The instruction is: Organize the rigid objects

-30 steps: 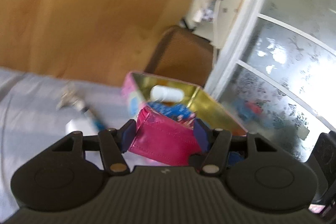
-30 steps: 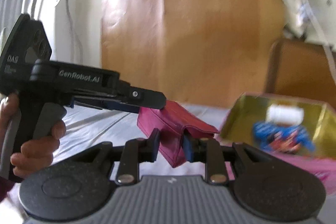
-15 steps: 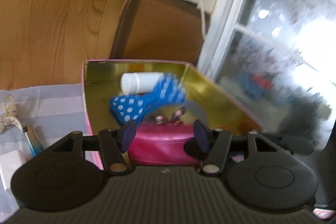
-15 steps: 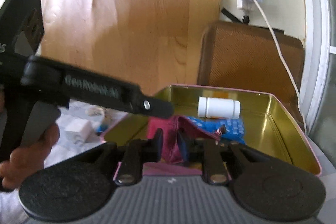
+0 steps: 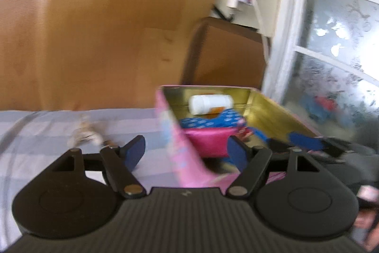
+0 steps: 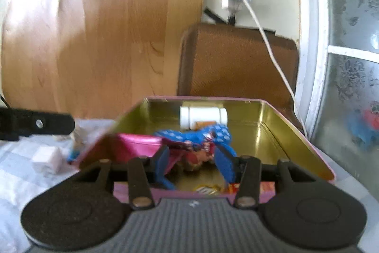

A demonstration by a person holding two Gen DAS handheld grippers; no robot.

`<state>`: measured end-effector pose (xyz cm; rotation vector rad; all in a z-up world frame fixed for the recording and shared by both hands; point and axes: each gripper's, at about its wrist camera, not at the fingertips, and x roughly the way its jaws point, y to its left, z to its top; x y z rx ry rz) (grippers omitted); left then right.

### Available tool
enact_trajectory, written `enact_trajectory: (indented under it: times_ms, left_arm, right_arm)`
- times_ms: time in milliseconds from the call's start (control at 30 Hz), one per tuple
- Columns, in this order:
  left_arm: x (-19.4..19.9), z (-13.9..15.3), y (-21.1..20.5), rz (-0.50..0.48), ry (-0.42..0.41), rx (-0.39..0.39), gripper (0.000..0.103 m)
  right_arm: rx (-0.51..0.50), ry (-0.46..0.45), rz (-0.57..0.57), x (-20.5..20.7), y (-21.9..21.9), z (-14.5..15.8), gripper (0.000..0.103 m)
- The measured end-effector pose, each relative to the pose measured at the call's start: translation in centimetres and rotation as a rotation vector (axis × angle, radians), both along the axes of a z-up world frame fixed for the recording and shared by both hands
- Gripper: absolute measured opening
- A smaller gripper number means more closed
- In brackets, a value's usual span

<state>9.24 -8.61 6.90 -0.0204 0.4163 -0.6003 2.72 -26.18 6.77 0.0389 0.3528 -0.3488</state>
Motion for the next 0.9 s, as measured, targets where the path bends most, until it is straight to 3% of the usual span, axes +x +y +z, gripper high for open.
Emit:
enact_trajectory:
  times_ms: [100, 233, 467, 900]
  left_arm:
    - [-0.3, -1.1, 2.6, 0.065, -0.006, 0.044, 0.078]
    - [0.5, -3.1, 6.5, 0.146, 0.048, 0.064, 0.078]
    - [1.7, -5.4, 9.8, 0.254, 0.107, 0.077, 0.078]
    - [1.8, -5.9, 10.1, 0.252, 0.121, 0.055, 0.08]
  right_arm:
    - [0.006, -0.072, 0.031, -2.3, 2.1, -0.1, 0.05]
    - [-0.027, -0.087, 0.133, -4.0, 6.4, -1.0, 0.051]
    - [-0.001, 0.06, 0.289, -3.3, 11.1, -3.3, 0.052]
    - [0.062, 0.153, 0.258, -1.5, 10.7, -4.9, 0.051]
